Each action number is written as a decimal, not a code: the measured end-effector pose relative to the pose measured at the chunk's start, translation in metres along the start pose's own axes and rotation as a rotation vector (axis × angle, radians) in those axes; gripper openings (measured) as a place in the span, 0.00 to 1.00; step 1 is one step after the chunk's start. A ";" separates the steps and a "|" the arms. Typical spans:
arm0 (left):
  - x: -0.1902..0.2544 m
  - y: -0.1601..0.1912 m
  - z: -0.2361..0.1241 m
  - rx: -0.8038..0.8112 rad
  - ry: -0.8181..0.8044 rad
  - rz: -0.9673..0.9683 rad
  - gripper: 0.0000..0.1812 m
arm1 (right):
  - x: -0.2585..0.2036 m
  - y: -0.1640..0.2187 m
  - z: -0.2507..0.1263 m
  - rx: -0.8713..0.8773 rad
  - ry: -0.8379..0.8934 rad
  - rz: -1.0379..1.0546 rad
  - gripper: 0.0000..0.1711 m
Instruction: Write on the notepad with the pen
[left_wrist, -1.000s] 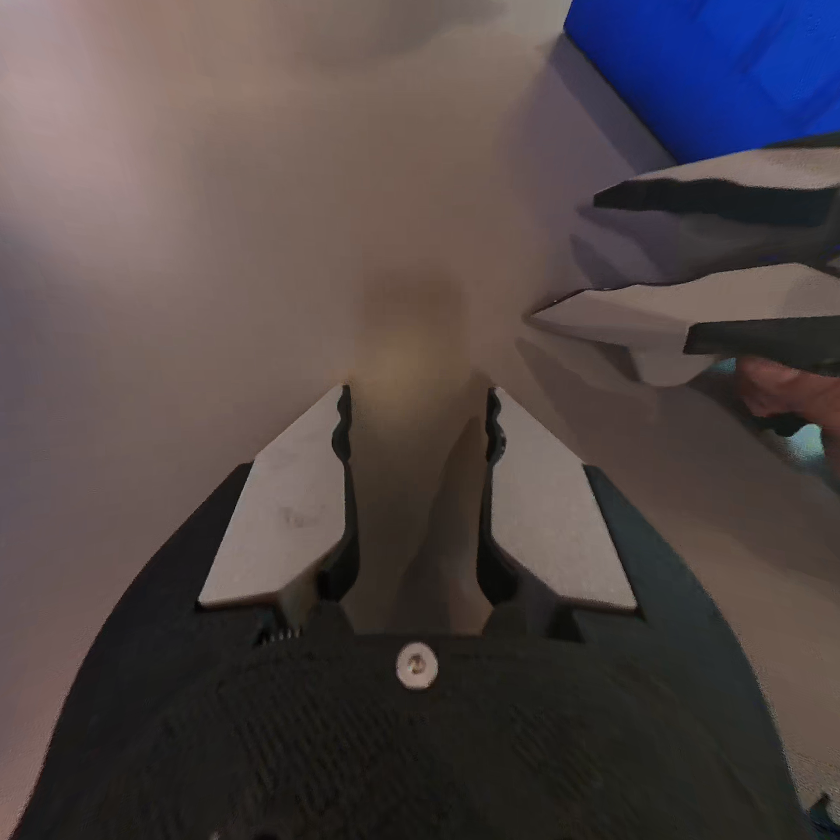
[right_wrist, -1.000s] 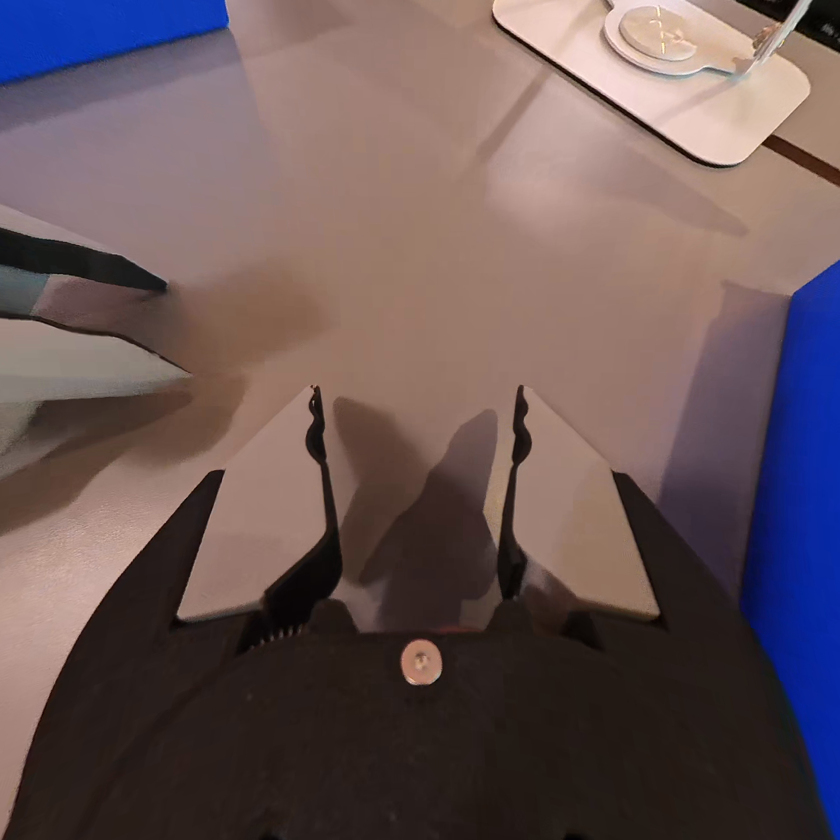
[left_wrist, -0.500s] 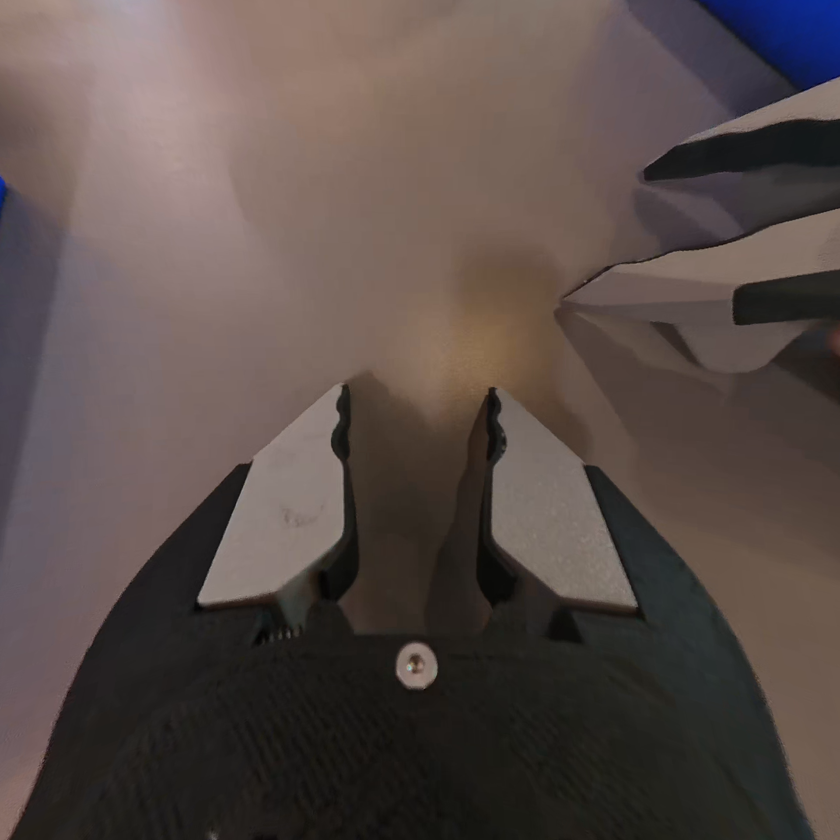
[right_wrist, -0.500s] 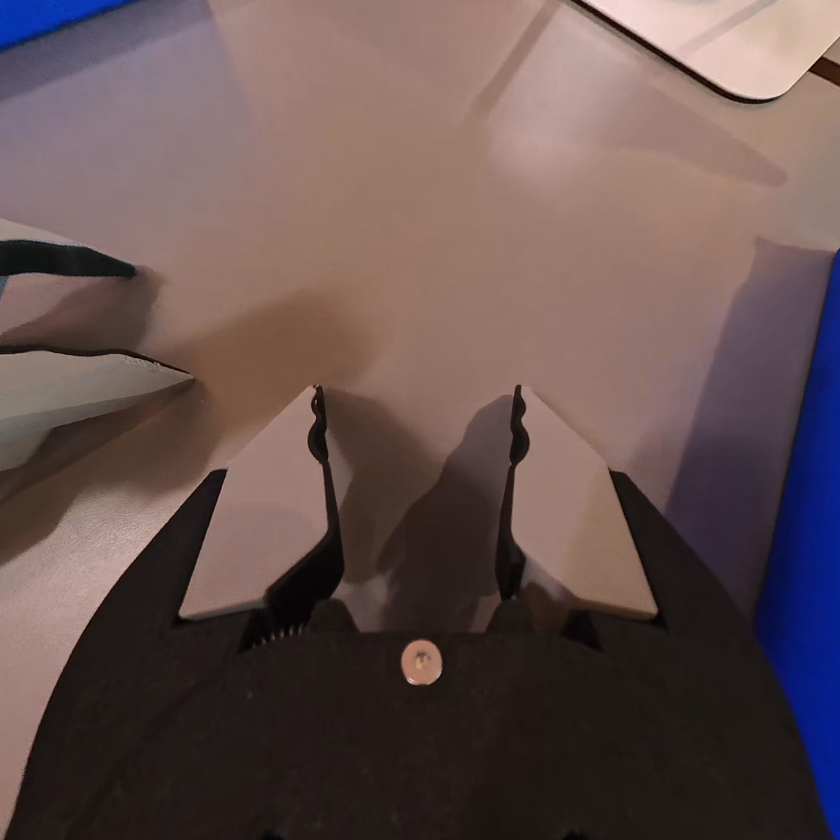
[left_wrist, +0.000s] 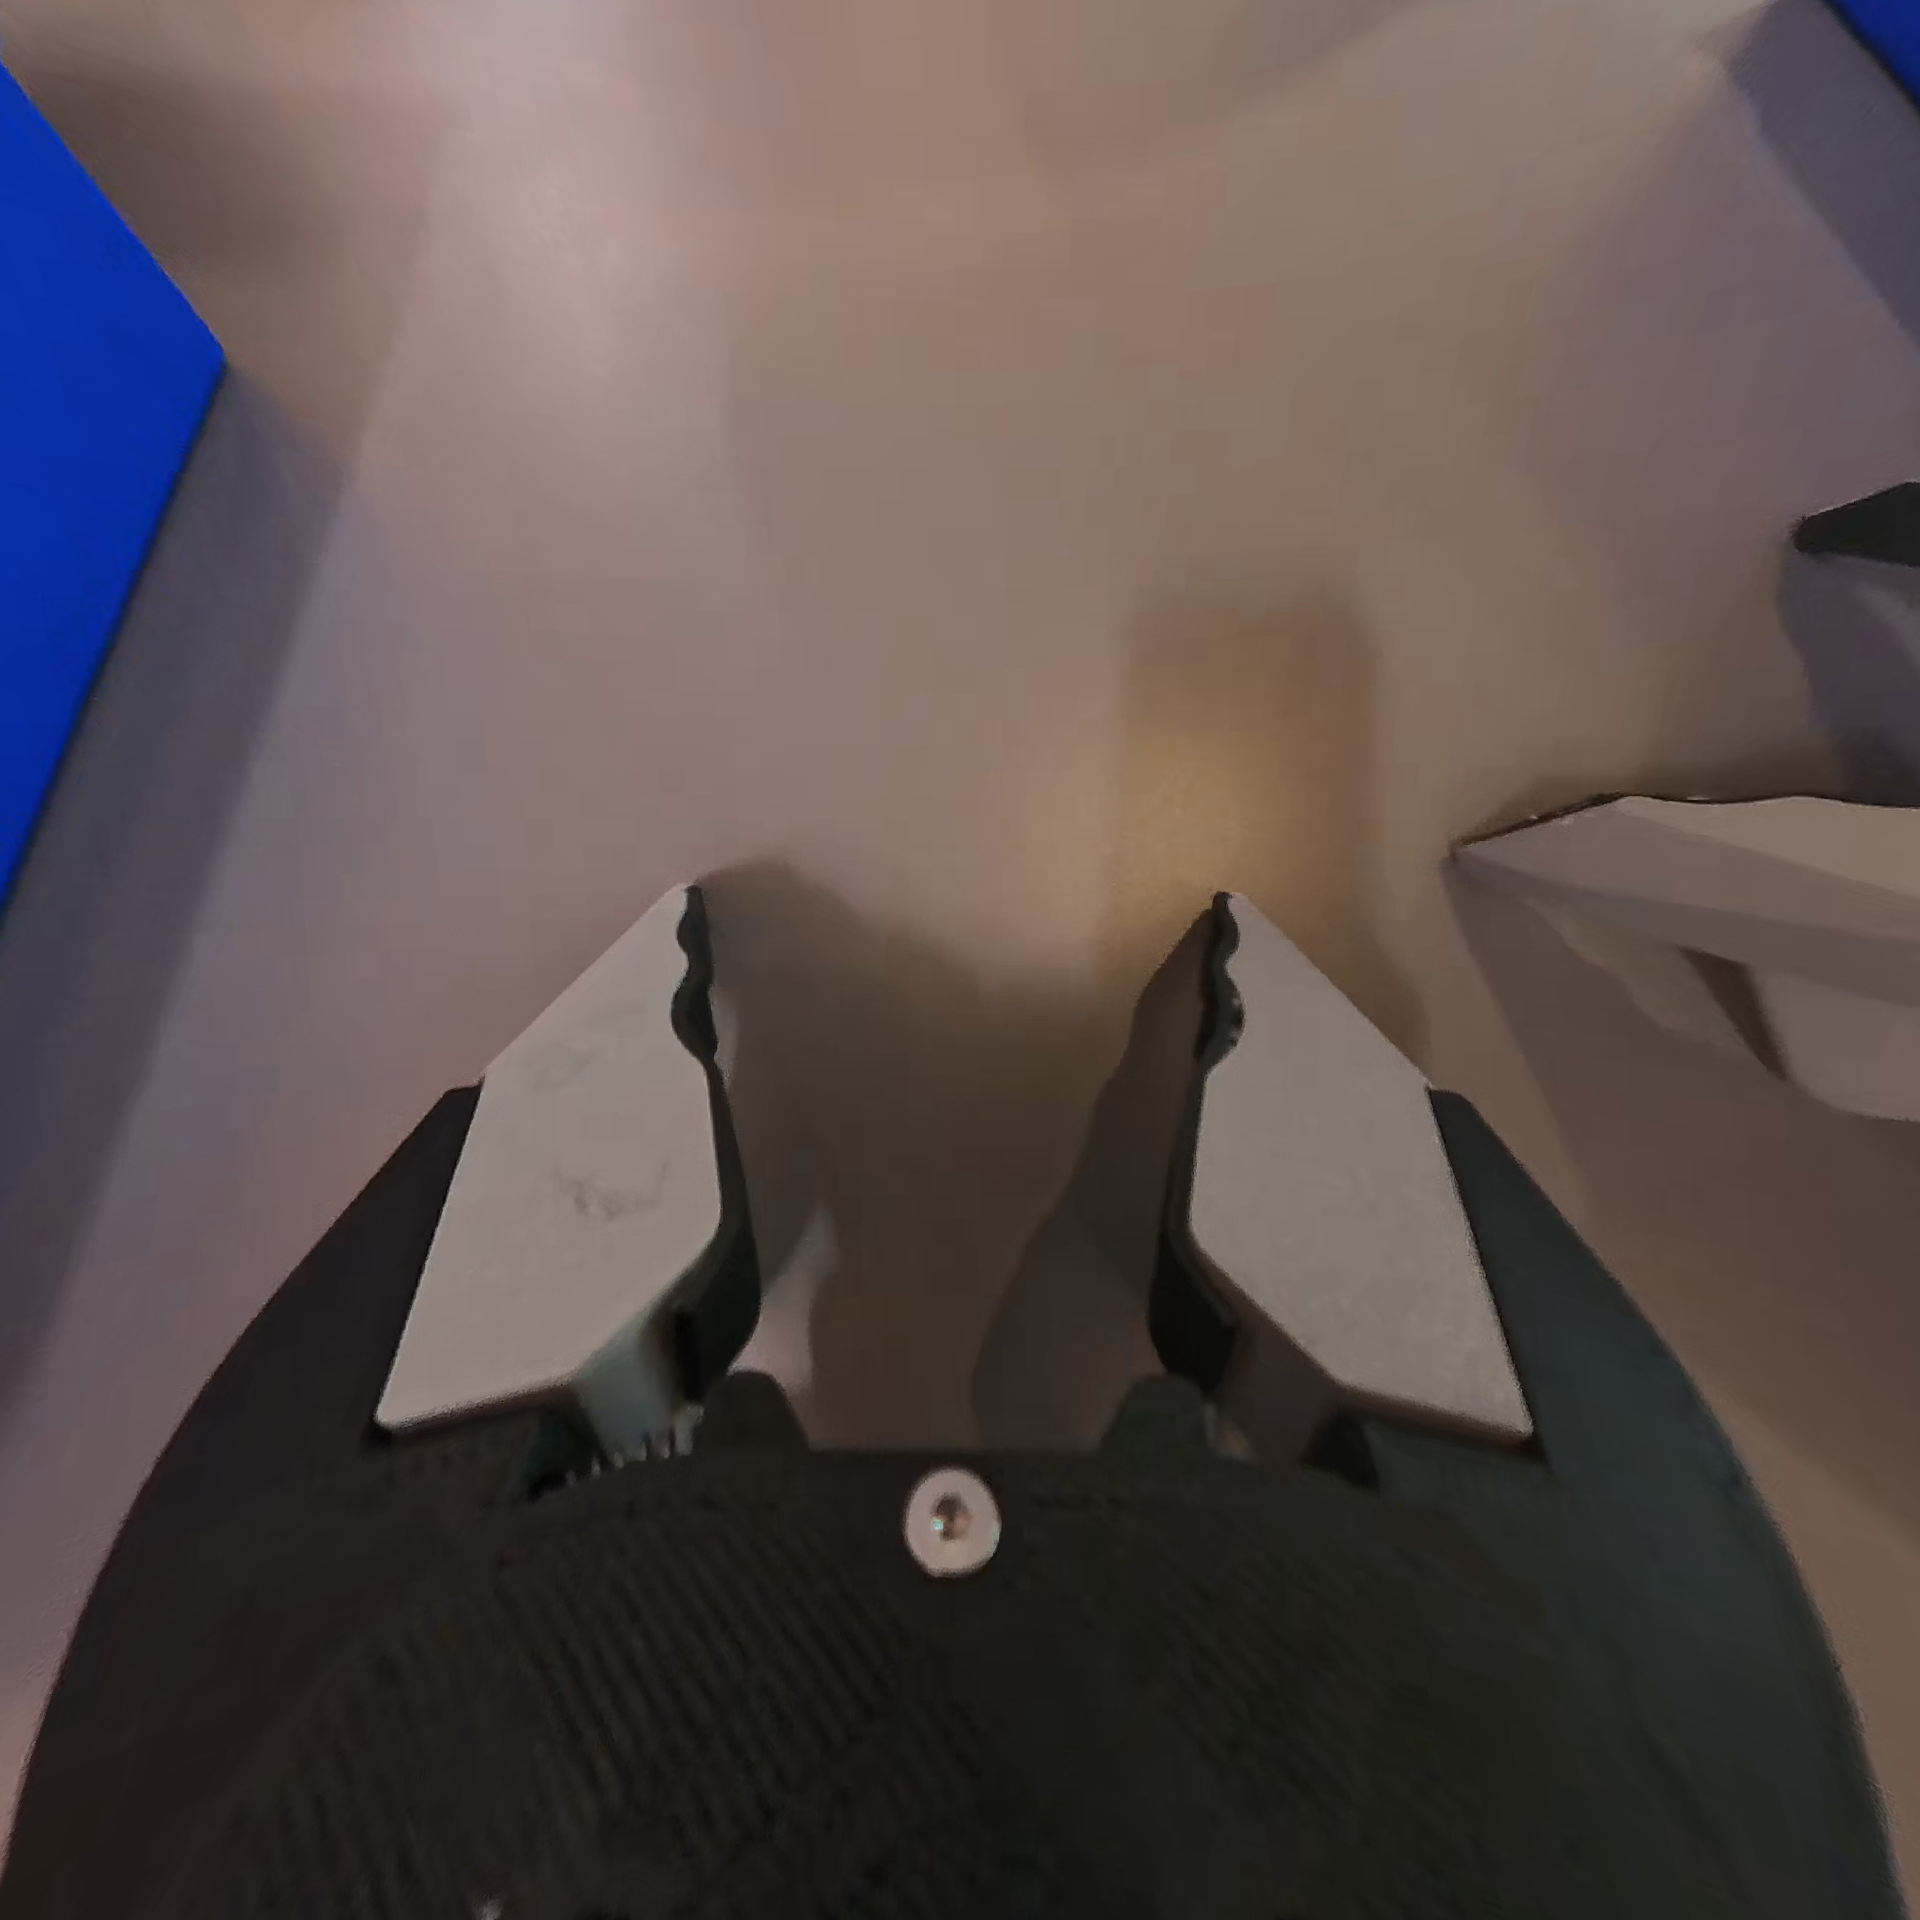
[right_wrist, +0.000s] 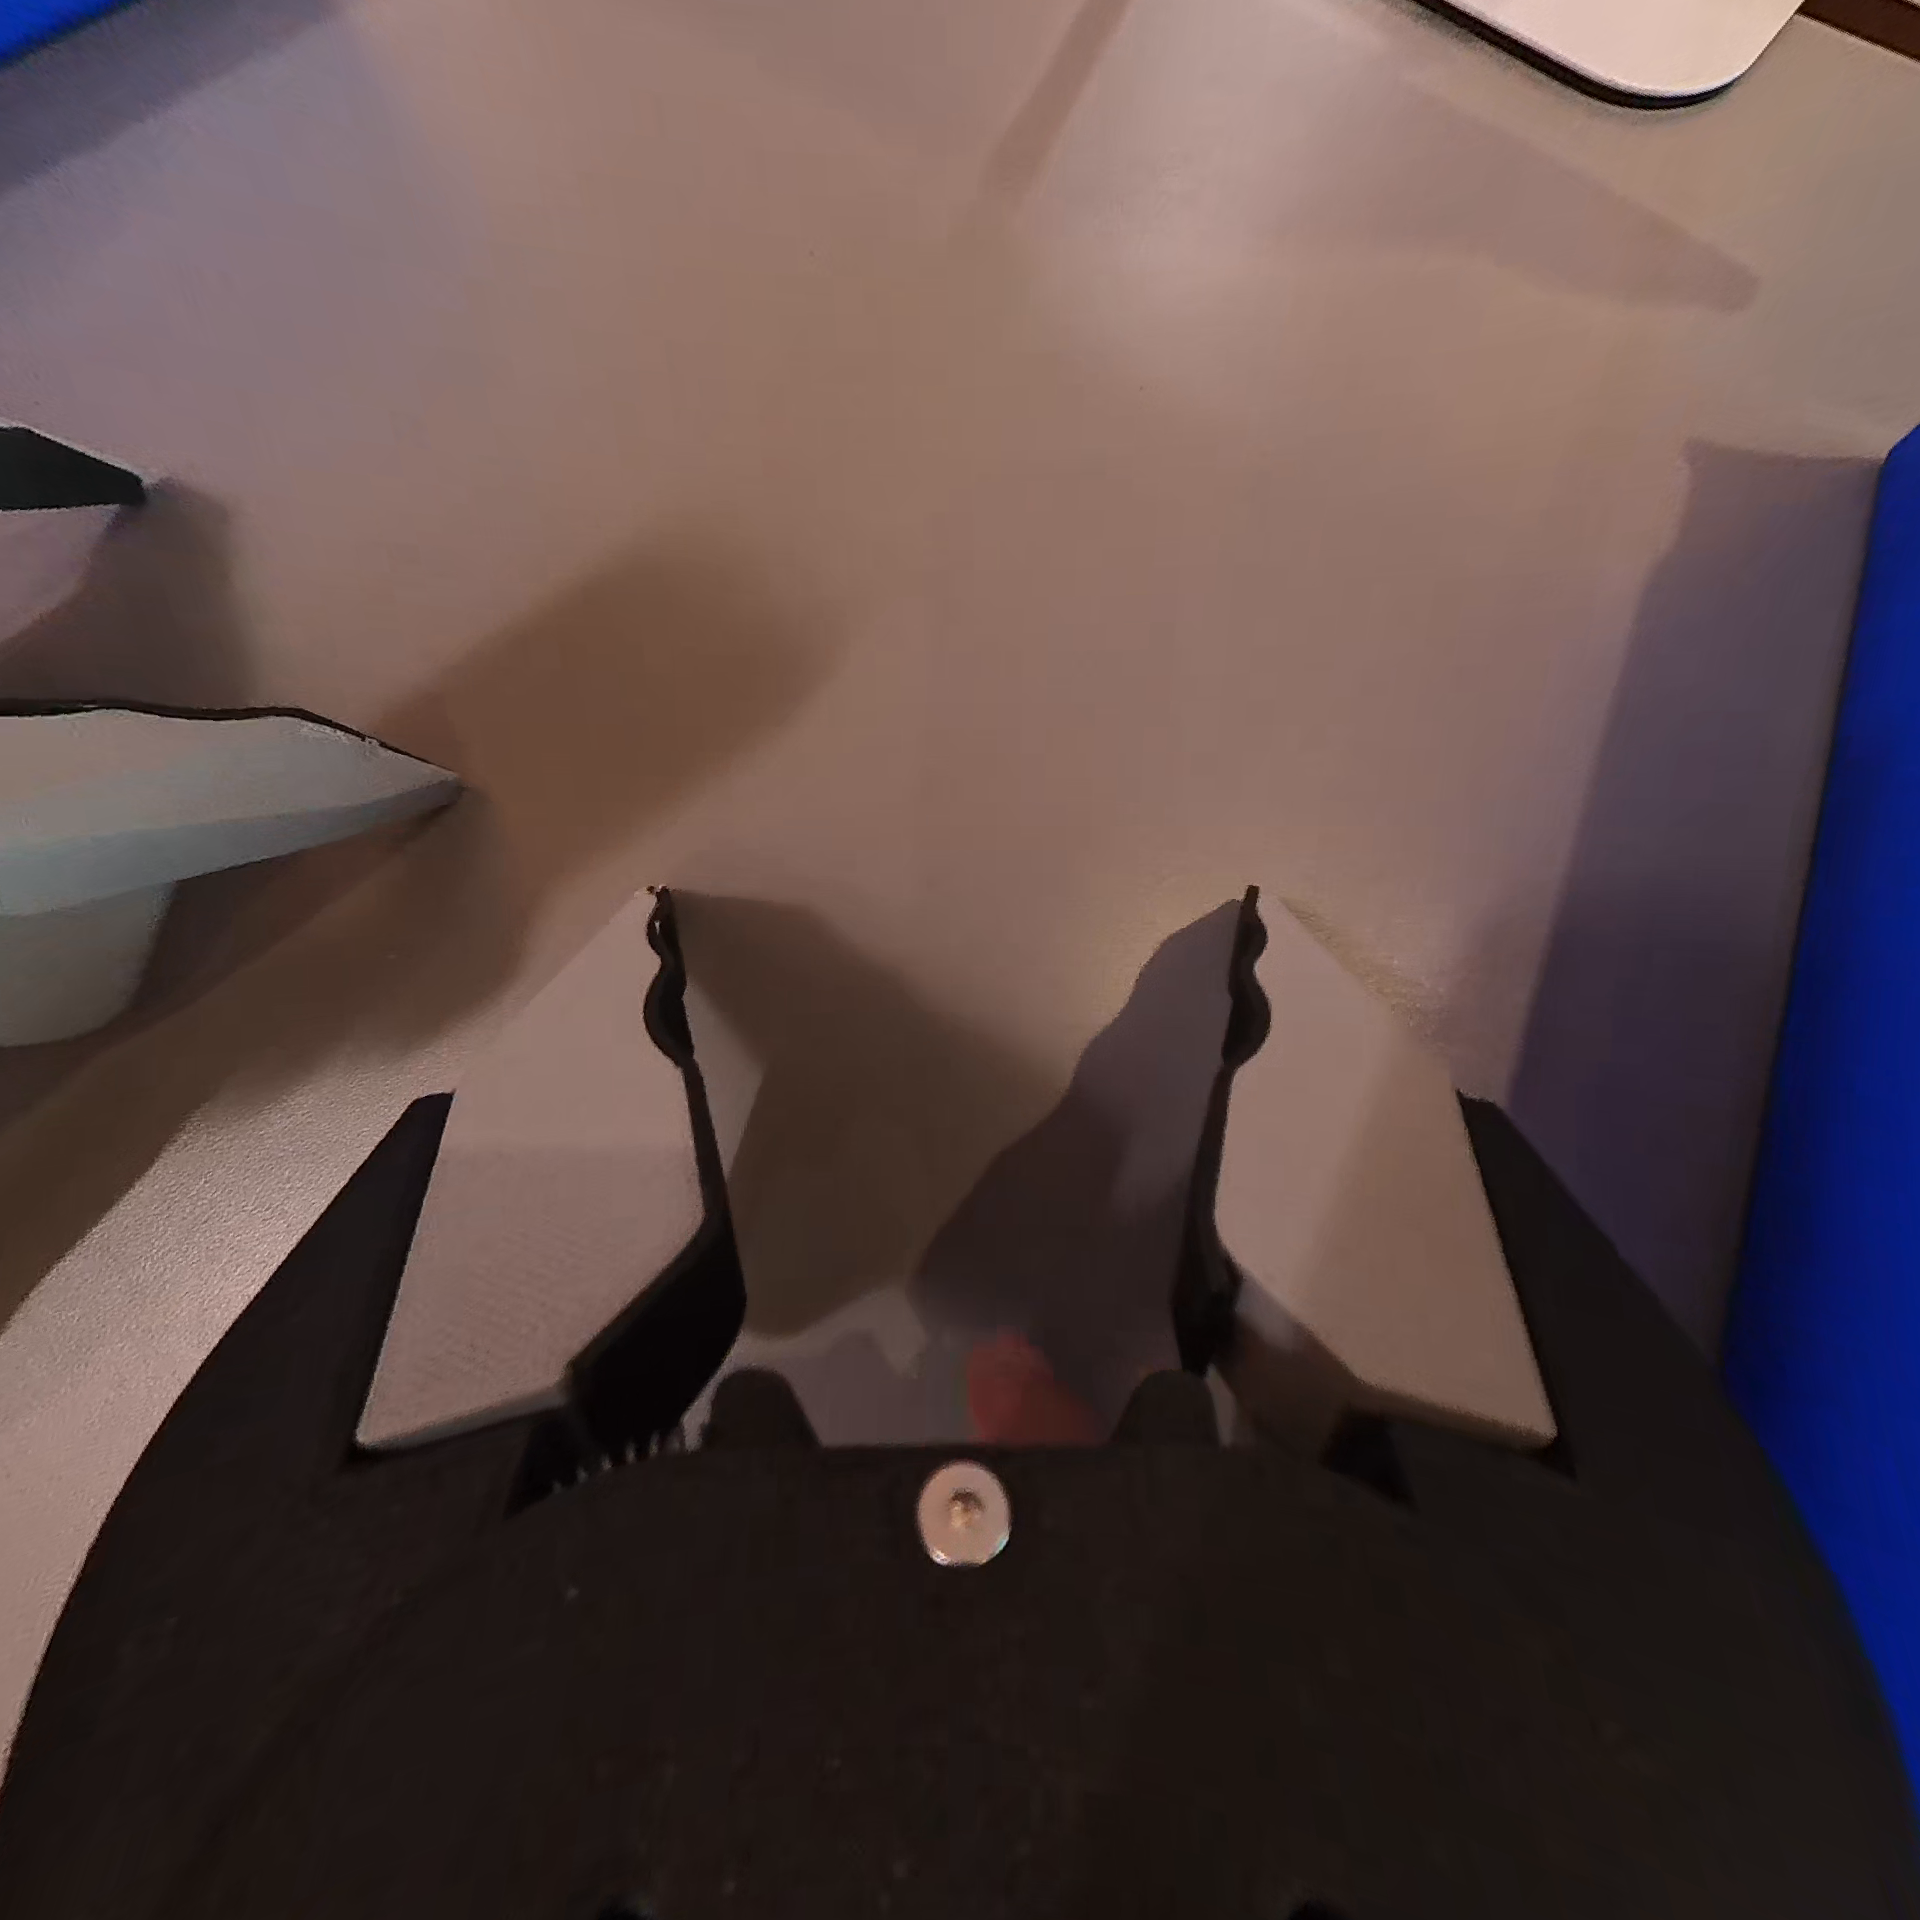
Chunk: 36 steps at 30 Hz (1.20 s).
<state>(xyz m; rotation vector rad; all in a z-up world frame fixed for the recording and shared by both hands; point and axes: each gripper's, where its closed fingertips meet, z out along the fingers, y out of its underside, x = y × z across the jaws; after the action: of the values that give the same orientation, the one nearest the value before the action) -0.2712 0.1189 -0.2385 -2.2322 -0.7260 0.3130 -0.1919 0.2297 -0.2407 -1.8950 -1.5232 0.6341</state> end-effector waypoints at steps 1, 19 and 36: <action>-0.001 0.000 0.000 -0.001 -0.004 -0.005 0.52 | 0.001 0.000 0.001 -0.003 0.005 0.005 0.62; -0.003 0.005 -0.003 -0.009 0.001 -0.001 0.56 | -0.010 0.019 -0.008 -0.063 -0.062 -0.058 0.90; 0.027 -0.051 -0.093 0.647 0.115 0.239 0.28 | -0.022 -0.046 -0.091 0.584 0.101 -0.311 0.34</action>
<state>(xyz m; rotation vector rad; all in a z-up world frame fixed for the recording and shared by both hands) -0.2303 0.1082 -0.1378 -1.6950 -0.2395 0.4570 -0.1643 0.1993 -0.1444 -1.2074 -1.3415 0.7279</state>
